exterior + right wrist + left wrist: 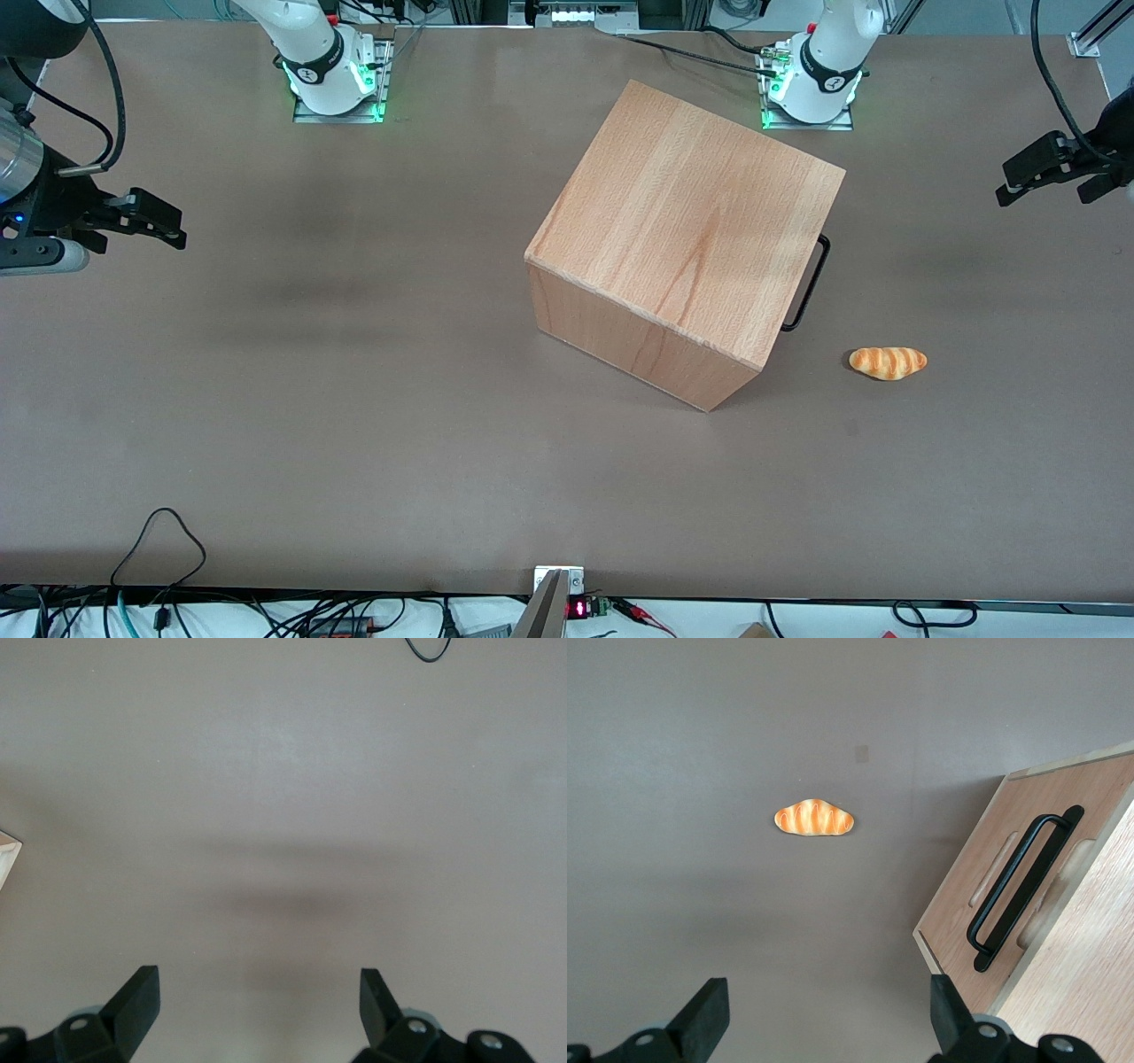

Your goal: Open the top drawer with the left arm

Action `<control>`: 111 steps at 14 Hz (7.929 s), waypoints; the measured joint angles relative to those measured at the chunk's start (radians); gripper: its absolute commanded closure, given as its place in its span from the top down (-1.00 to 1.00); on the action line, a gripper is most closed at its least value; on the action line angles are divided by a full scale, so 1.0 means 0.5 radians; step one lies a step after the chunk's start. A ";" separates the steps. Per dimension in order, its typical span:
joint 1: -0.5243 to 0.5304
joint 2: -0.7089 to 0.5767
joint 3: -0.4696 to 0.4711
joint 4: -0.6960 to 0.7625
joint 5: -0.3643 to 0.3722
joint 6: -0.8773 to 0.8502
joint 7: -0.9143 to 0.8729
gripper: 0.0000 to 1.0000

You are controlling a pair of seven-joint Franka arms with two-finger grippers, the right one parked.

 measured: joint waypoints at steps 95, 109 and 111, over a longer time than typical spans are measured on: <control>0.003 -0.040 0.265 -0.223 -0.053 0.210 0.141 1.00; -0.014 -0.069 0.204 -0.223 0.036 0.153 0.014 1.00; -0.014 -0.069 0.204 -0.223 0.036 0.153 0.014 1.00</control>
